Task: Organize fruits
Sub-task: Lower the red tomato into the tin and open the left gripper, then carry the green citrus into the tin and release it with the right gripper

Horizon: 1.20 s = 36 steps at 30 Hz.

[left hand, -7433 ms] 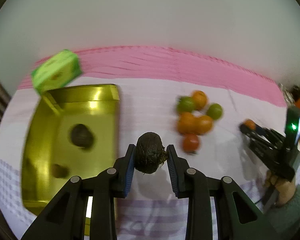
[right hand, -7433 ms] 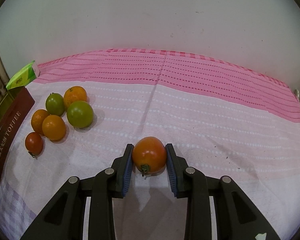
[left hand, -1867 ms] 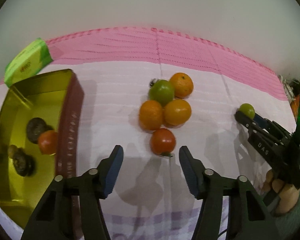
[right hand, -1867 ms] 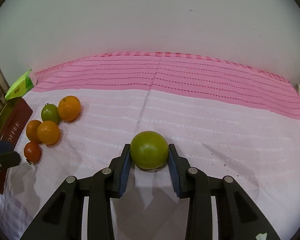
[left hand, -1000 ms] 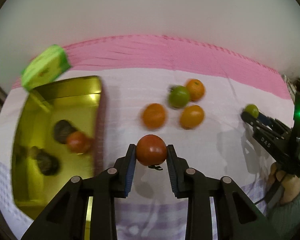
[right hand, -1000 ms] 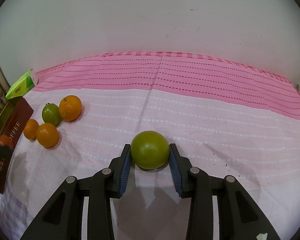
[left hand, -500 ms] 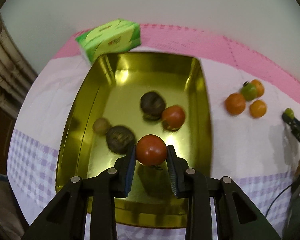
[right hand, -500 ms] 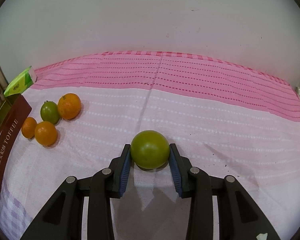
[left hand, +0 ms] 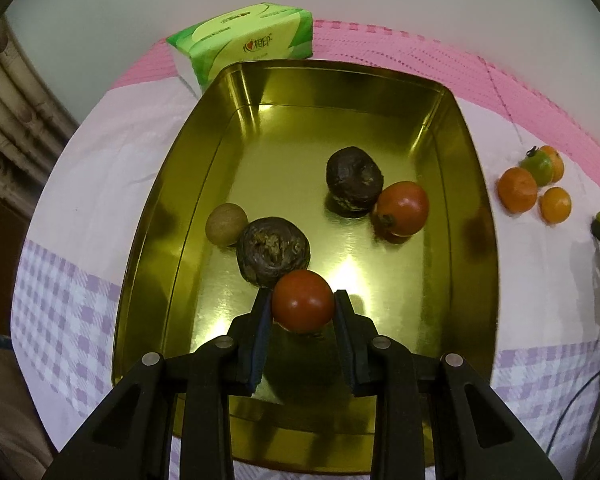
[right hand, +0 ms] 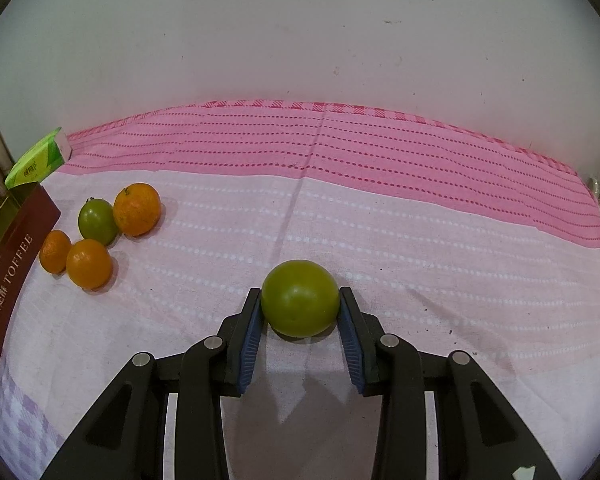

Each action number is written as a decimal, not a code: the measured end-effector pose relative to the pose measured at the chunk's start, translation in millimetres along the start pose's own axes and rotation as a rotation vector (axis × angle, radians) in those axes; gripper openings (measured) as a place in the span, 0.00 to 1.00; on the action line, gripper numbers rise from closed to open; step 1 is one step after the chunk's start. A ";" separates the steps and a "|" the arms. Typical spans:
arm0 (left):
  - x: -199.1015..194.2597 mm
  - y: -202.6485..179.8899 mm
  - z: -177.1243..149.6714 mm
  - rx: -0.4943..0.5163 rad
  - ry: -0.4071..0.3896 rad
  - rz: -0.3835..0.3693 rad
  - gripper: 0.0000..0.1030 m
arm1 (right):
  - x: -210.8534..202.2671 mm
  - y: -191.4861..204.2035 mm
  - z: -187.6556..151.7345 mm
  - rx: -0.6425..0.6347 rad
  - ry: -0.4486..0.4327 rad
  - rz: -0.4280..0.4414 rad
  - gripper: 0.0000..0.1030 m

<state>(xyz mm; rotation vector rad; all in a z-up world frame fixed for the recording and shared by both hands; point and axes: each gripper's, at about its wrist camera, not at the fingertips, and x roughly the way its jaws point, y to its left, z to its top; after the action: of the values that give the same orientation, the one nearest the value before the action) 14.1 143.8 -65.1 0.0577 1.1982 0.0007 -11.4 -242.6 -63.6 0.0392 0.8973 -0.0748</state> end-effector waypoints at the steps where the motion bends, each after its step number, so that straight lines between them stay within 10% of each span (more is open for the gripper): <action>1: 1.1 1.3 -0.1 -0.002 0.002 0.000 0.31 | 0.0 0.3 -0.1 0.000 0.000 -0.001 0.34; 23: 1.9 11.7 -1.0 0.006 -0.010 -0.006 0.33 | 0.6 3.3 0.9 -0.020 0.000 -0.016 0.33; 36: -34.0 23.4 -11.9 0.017 -0.173 0.011 0.57 | -35.9 57.0 20.3 -0.048 -0.045 0.052 0.31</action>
<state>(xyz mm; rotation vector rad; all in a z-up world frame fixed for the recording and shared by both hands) -8.7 166.6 -36.7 0.0783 1.0247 -0.0047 -13.3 -185.4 -22.7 0.0162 0.8525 -0.0060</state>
